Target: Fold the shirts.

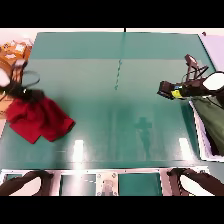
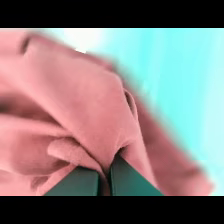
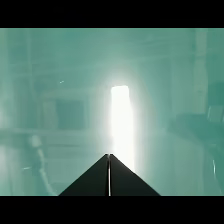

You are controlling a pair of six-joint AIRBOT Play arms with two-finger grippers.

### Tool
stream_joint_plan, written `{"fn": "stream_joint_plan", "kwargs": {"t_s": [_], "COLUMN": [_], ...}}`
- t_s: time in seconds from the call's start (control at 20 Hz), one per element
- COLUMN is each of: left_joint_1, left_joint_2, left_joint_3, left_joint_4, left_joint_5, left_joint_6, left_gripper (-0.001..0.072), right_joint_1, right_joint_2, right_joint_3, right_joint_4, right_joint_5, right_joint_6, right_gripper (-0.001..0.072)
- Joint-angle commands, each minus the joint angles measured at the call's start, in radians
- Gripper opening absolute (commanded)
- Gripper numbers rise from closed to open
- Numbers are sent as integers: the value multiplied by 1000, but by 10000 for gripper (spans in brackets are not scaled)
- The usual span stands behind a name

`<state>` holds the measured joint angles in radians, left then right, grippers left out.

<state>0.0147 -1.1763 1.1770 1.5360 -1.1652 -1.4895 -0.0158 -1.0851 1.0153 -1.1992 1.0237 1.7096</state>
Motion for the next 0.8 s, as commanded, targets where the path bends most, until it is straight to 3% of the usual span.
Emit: {"fn": "stream_joint_plan", "kwargs": {"t_s": [0.0,0.2,0.4,0.45,0.5,0.55,0.6,0.65,0.75], "left_joint_1": [-274,-564,-692,-708,-715,-712,-699,-674,-581], "left_joint_2": [-1,-8,-92,-123,-151,-172,-177,-175,-175], "left_joint_3": [235,285,257,248,245,245,245,251,280], "left_joint_4": [-43,-77,-215,-253,-277,-283,-272,-257,-212], "left_joint_5": [-56,66,113,111,98,77,60,32,-63], "left_joint_6": [-59,-130,-133,-124,-118,-114,-101,-99,-93], "left_gripper": [20,21,25,229,634,702,701,701,701], "right_joint_1": [-96,-168,-181,-181,-181,-181,-181,-181,-181], "right_joint_2": [0,0,0,0,0,0,0,0,0], "right_joint_3": [16,15,15,15,16,16,16,16,16], "right_joint_4": [3,3,8,19,29,32,31,31,31], "right_joint_5": [68,96,96,97,104,118,138,151,162], "right_joint_6": [-9,-9,-9,-8,-9,-9,-10,-19,-21], "right_gripper": [13,12,13,15,21,124,297,363,364]}}
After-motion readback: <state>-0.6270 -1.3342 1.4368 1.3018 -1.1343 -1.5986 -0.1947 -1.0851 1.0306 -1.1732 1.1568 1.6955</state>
